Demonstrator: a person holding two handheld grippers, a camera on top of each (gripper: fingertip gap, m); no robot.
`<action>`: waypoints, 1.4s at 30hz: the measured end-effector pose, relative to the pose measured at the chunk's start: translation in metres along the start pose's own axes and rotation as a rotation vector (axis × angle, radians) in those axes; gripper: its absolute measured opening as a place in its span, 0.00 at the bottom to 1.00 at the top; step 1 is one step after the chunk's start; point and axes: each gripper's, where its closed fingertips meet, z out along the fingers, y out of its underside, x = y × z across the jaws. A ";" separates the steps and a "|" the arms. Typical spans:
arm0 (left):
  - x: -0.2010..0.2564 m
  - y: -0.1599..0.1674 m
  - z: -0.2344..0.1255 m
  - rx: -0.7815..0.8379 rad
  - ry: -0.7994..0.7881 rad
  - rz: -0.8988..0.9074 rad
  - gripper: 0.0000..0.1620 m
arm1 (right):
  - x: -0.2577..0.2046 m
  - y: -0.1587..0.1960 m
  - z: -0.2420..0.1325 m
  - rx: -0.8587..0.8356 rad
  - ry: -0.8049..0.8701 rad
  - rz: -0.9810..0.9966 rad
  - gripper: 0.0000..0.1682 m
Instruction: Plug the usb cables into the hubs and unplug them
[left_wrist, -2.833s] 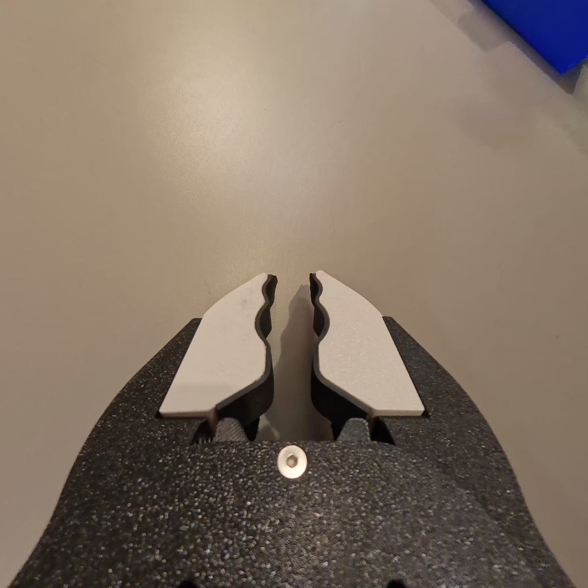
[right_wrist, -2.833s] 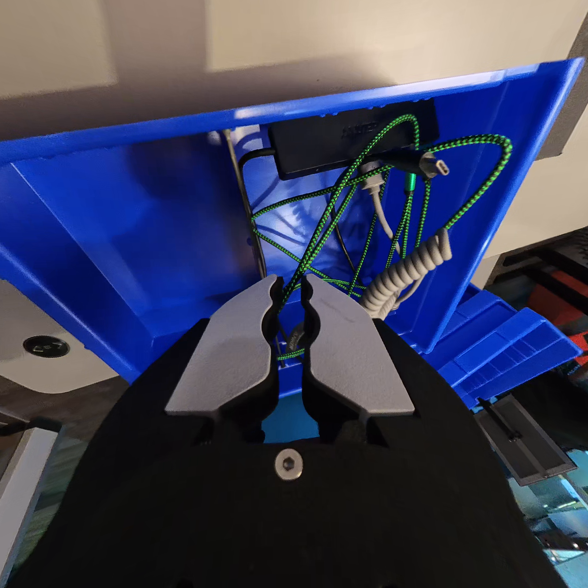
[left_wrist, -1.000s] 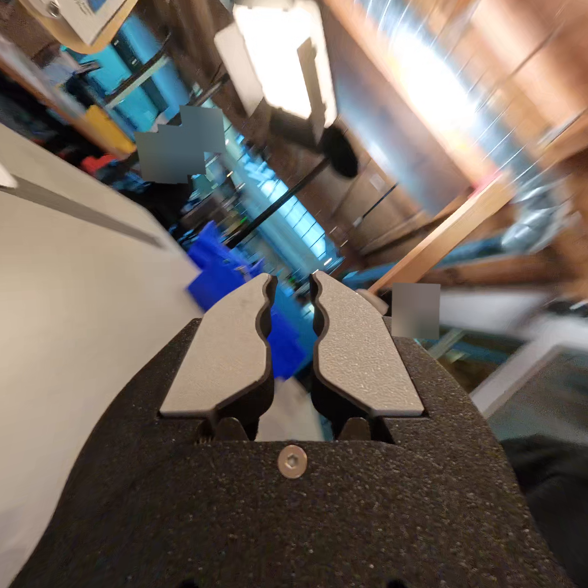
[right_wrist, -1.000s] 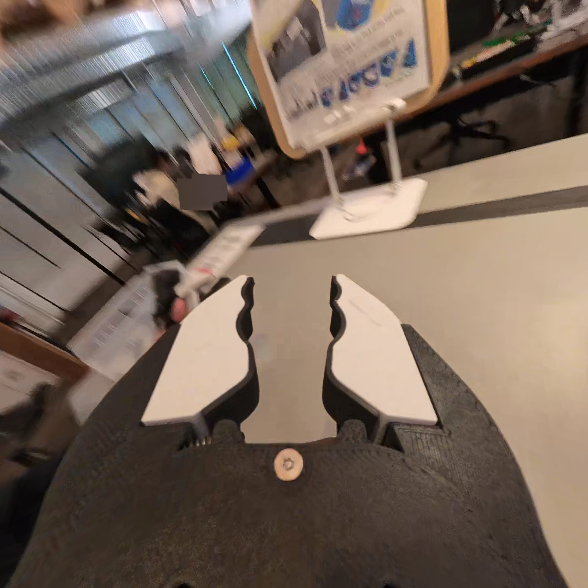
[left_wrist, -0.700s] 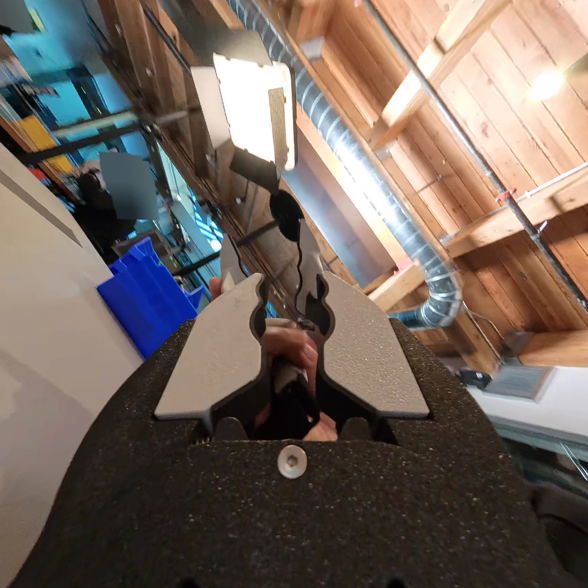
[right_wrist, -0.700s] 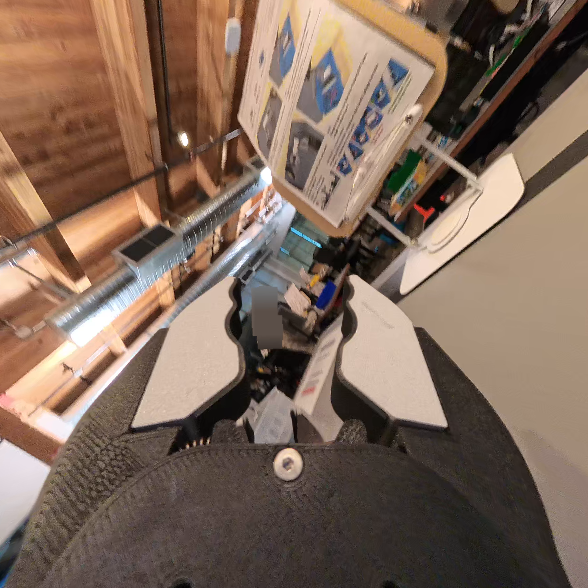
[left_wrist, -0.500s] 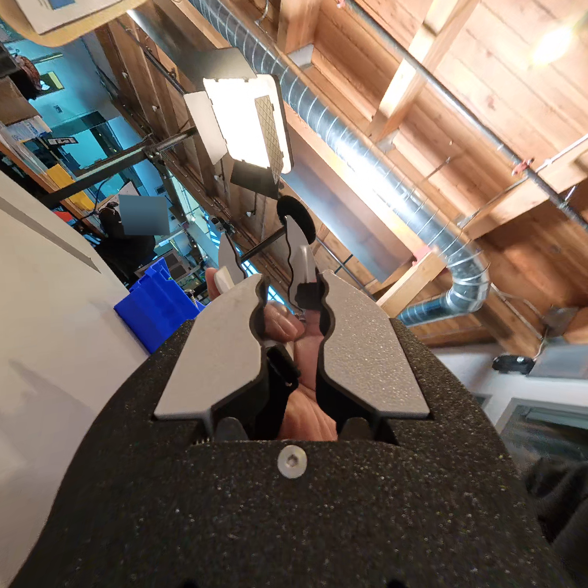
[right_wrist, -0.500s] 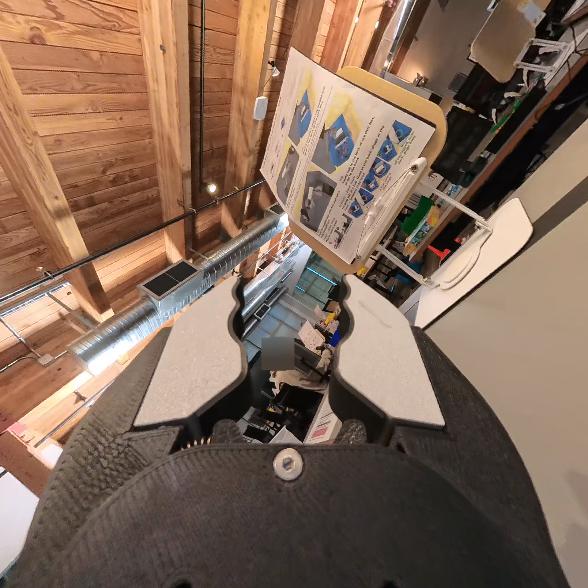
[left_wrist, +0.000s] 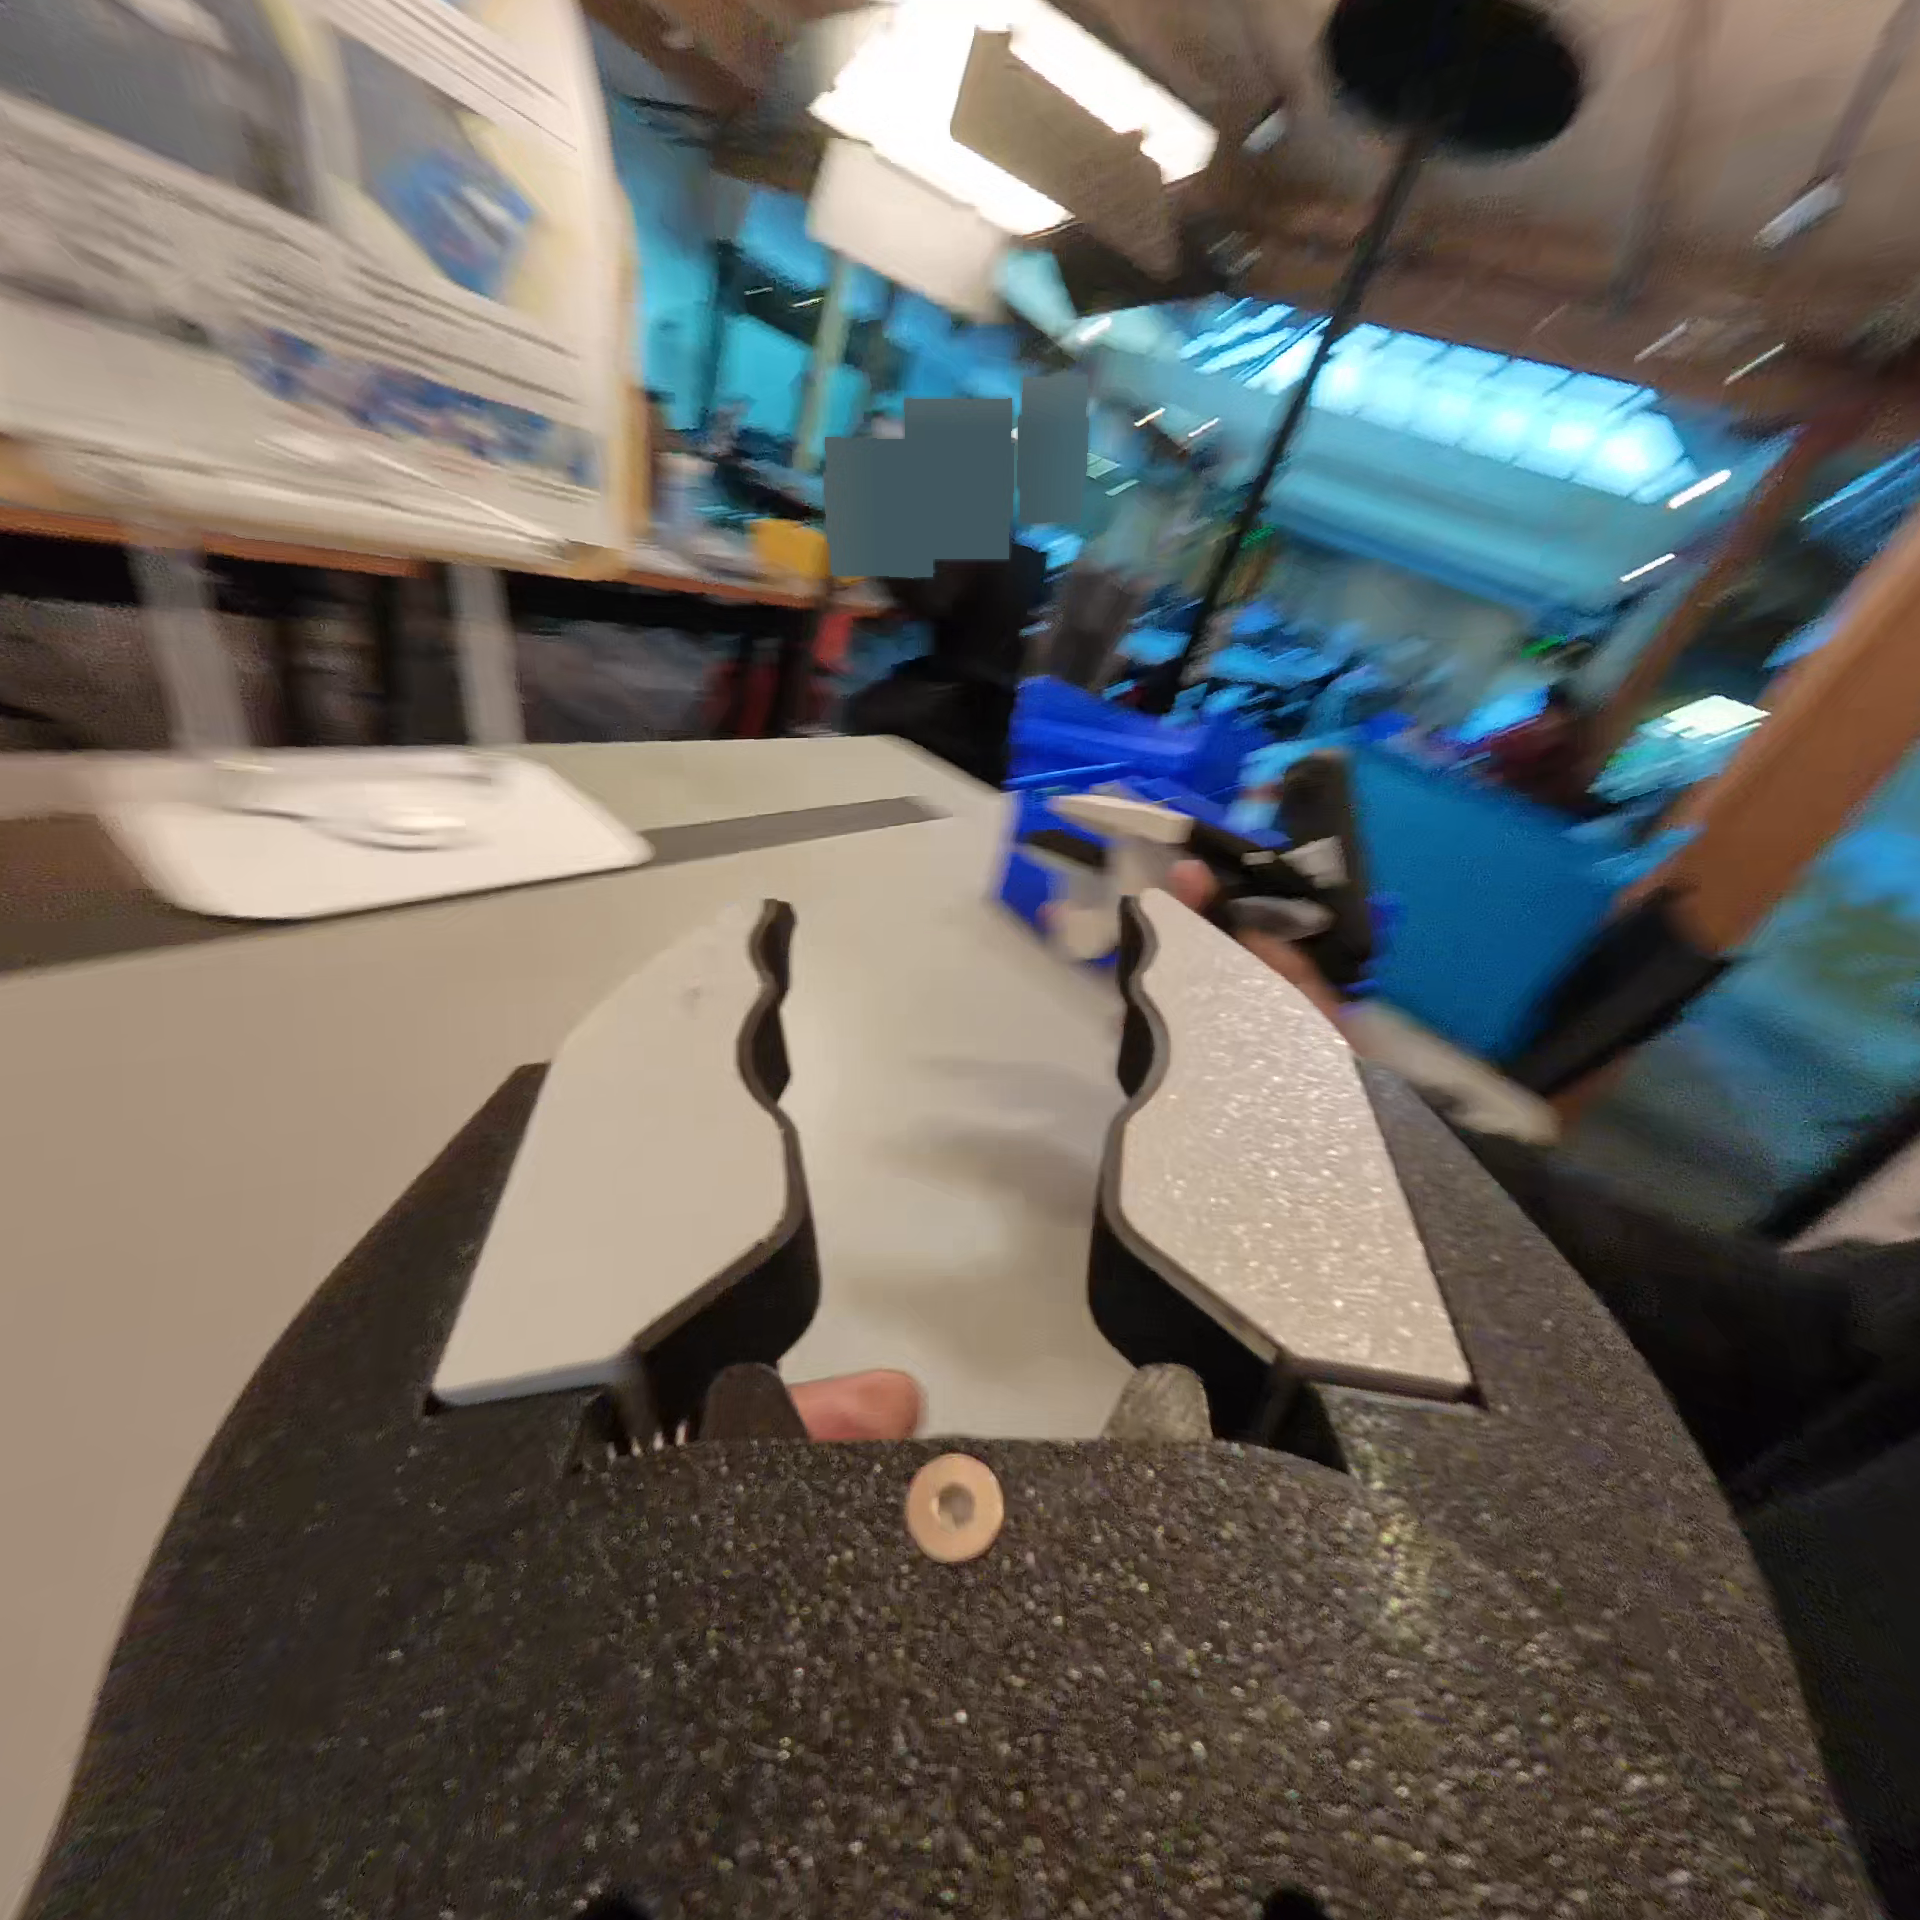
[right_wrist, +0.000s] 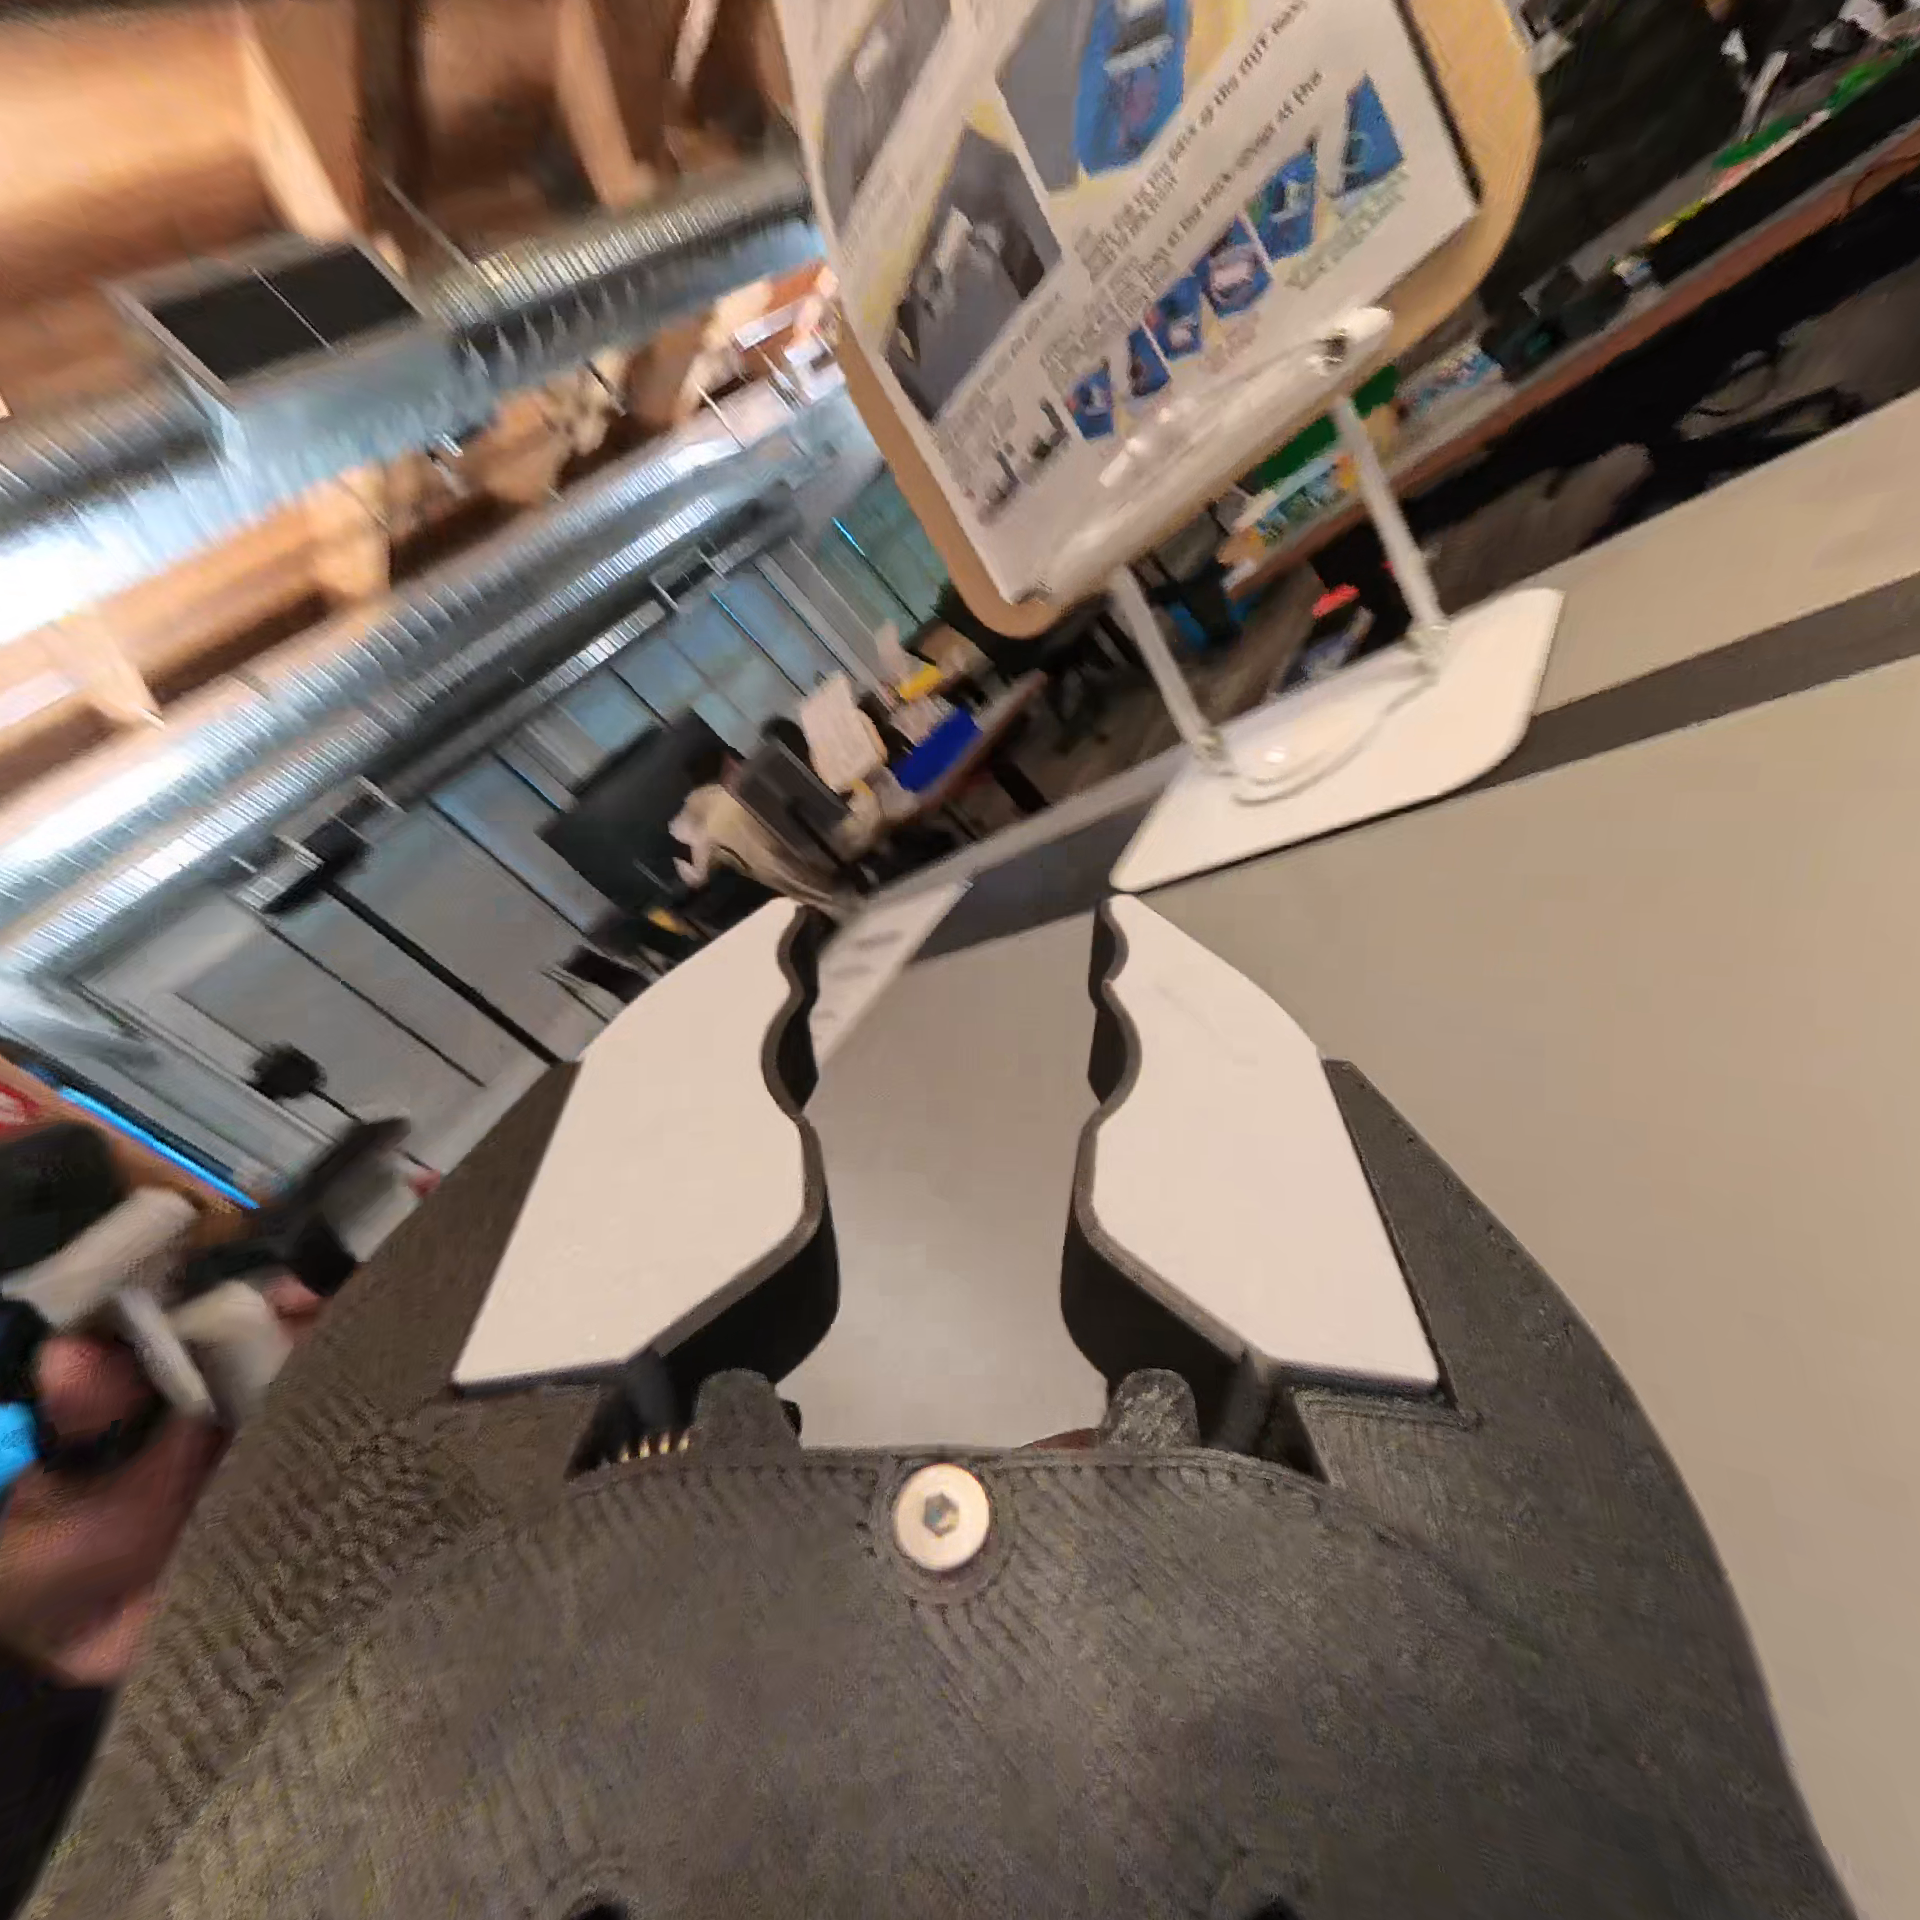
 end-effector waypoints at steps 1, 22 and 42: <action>-0.022 -0.016 -0.022 -0.031 -0.099 0.078 0.43 | 0.012 -0.001 -0.007 -0.036 0.037 -0.045 0.30; -0.363 0.072 -0.258 -1.567 -0.145 0.605 0.45 | 0.036 0.043 -0.025 -0.371 -0.053 -0.315 0.32; -0.346 0.043 -0.257 -1.640 -0.177 0.725 0.38 | 0.040 0.055 -0.027 -0.411 -0.054 -0.375 0.32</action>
